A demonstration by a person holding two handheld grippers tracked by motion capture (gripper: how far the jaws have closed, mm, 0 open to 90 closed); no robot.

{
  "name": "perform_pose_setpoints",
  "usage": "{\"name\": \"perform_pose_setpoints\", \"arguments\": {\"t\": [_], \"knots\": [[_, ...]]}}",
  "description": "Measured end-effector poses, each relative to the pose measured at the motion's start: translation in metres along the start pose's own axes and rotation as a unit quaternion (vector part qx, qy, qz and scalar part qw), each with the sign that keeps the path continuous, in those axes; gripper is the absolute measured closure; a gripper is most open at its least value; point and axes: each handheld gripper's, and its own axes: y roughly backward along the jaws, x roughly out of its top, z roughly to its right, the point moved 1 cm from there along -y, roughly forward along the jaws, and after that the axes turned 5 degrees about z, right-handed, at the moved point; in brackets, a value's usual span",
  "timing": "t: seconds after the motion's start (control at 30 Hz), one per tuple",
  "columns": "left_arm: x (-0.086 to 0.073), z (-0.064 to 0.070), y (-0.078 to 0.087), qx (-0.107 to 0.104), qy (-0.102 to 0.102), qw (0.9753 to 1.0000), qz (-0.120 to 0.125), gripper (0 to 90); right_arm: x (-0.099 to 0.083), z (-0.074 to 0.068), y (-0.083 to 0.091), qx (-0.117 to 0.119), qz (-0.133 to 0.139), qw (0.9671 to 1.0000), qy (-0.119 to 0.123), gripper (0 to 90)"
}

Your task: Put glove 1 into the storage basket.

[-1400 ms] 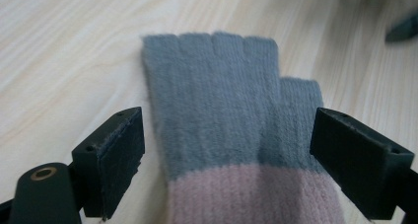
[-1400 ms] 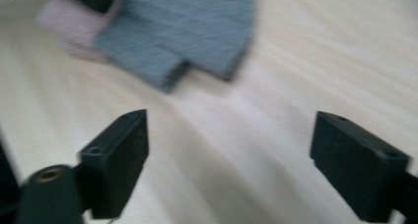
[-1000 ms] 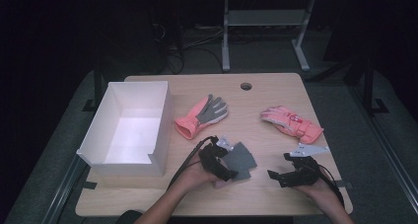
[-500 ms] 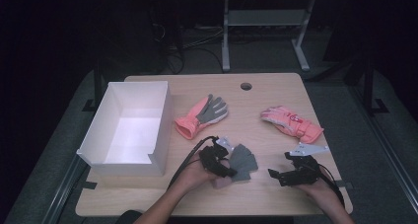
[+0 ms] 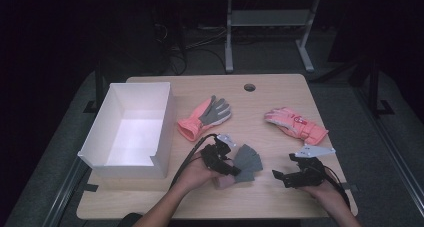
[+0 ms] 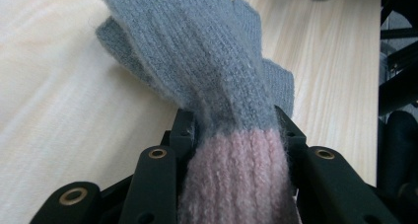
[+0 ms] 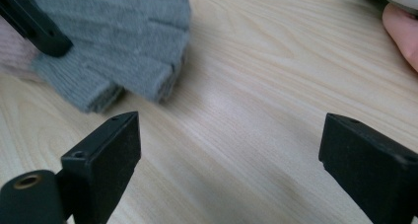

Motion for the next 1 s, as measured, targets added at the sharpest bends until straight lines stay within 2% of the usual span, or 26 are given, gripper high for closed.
{"name": "perform_pose_setpoints", "arguments": {"t": [0.27, 0.43, 0.47, 0.57, 0.6, 0.7, 0.73, 0.77, 0.8, 0.83, 0.87, 0.9, 0.93, 1.0], "knots": [[0.007, 0.002, 0.018, -0.001, 0.012, 0.9999, 0.004, 62.7, -0.001, 0.000, -0.001, -0.004, 0.000, 1.0000, 0.002, 8.5], [0.020, 0.003, 0.038, 0.001, 0.020, 0.9997, 0.015, 62.7, -0.002, 0.002, -0.003, -0.007, -0.004, 1.0000, 0.000, 8.5], [0.020, 0.003, 0.038, 0.001, 0.020, 0.9997, 0.015, 62.7, -0.002, 0.002, -0.003, -0.007, -0.004, 1.0000, 0.000, 8.5], [0.029, 0.003, 0.052, 0.010, 0.018, 0.9997, 0.014, 62.8, -0.002, 0.002, -0.003, -0.008, -0.004, 1.0000, -0.001, 8.5], [0.029, 0.003, 0.052, 0.010, 0.018, 0.9997, 0.014, 62.7, -0.002, 0.002, -0.003, -0.008, -0.004, 1.0000, -0.001, 8.5], [0.034, 0.005, 0.067, 0.020, 0.025, 0.9993, 0.020, 62.8, -0.002, 0.003, -0.003, -0.011, -0.004, 0.9999, 0.001, 8.4], [0.034, 0.005, 0.067, 0.020, 0.025, 0.9993, 0.020, 62.8, -0.002, 0.003, -0.003, -0.012, -0.003, 0.9999, -0.002, 8.5], [0.036, 0.004, 0.075, 0.026, 0.028, 0.9991, 0.019, 62.8, -0.002, 0.003, -0.003, -0.013, -0.003, 0.9999, -0.004, 8.5], [0.036, 0.004, 0.075, 0.026, 0.028, 0.9991, 0.019, 62.7, -0.002, 0.003, -0.003, -0.013, -0.003, 0.9999, -0.004, 8.5], [0.038, 0.004, 0.085, 0.036, 0.028, 0.9989, 0.014, 62.8, -0.002, 0.003, -0.002, -0.013, -0.002, 0.9999, -0.003, 8.5], [0.038, 0.004, 0.085, 0.036, 0.028, 0.9989, 0.014, 62.7, -0.002, 0.003, -0.002, -0.013, -0.002, 0.9999, -0.003, 8.5], [0.040, 0.003, 0.096, 0.038, 0.031, 0.9986, 0.019, 62.7, -0.002, 0.003, -0.002, -0.015, -0.001, 0.9999, -0.003, 8.5], [0.040, 0.003, 0.096, 0.038, 0.031, 0.9986, 0.019, 62.7, -0.002, 0.003, -0.002, -0.015, -0.001, 0.9999, -0.003, 8.5], [0.042, 0.002, 0.111, 0.044, 0.037, 0.9980, 0.027, 62.7, -0.002, 0.004, -0.002, -0.015, 0.000, 0.9999, -0.004, 8.5]]}}
